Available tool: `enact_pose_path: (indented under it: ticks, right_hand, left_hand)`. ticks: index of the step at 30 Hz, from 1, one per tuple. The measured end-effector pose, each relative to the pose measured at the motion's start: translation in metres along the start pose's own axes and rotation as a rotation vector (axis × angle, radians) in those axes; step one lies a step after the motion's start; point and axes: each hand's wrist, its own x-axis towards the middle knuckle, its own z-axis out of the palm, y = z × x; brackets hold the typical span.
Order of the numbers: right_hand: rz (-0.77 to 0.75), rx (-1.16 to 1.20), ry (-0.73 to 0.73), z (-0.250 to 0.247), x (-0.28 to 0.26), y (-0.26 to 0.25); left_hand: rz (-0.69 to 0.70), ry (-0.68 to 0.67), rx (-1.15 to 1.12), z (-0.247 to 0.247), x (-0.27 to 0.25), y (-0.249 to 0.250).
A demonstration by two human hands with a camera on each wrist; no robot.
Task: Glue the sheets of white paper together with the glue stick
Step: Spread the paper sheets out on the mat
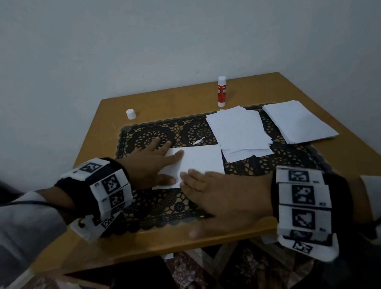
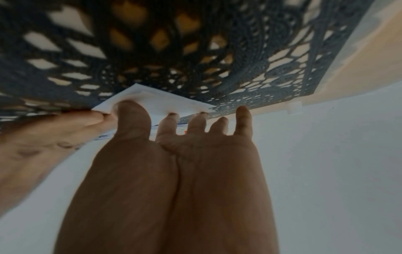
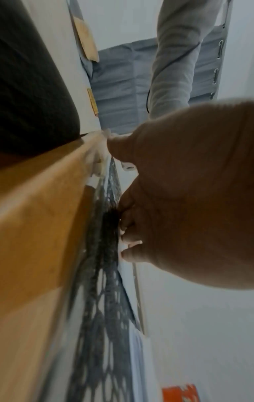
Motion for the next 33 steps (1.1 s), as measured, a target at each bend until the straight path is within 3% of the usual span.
enact_pose_path:
  ticks: [5,9,13,18,21,25,29,33]
  right_hand:
    - [0.113,0.048,-0.024,-0.001,0.009,0.012]
    - [0.039,0.064,-0.072,-0.002,0.010,0.005]
    - [0.218,0.093,-0.022,-0.013,0.017,0.028]
    - [0.113,0.098,-0.081,-0.008,0.007,0.018]
    - [0.264,0.129,-0.035,-0.015,0.014,0.035]
    - [0.144,0.080,-0.085,-0.007,0.014,0.020]
    - [0.208,0.158,-0.022,-0.013,0.015,0.025]
    - [0.124,0.114,-0.068,-0.002,0.005,0.016]
  left_hand:
    - [0.036,-0.057,-0.016,0.001,0.004,-0.004]
    - [0.045,-0.068,-0.024,0.004,0.004,-0.005]
    - [0.026,-0.094,-0.005,0.003,0.004,-0.002]
    - [0.036,-0.098,-0.015,0.003,0.004,-0.003]
    - [0.025,-0.102,-0.015,0.001,0.003,0.000]
    - [0.022,-0.107,-0.005,0.000,-0.001,0.000]
    - [0.002,-0.104,0.052,-0.001,-0.005,0.010]
    - [0.000,-0.085,0.071,0.011,-0.022,0.032]
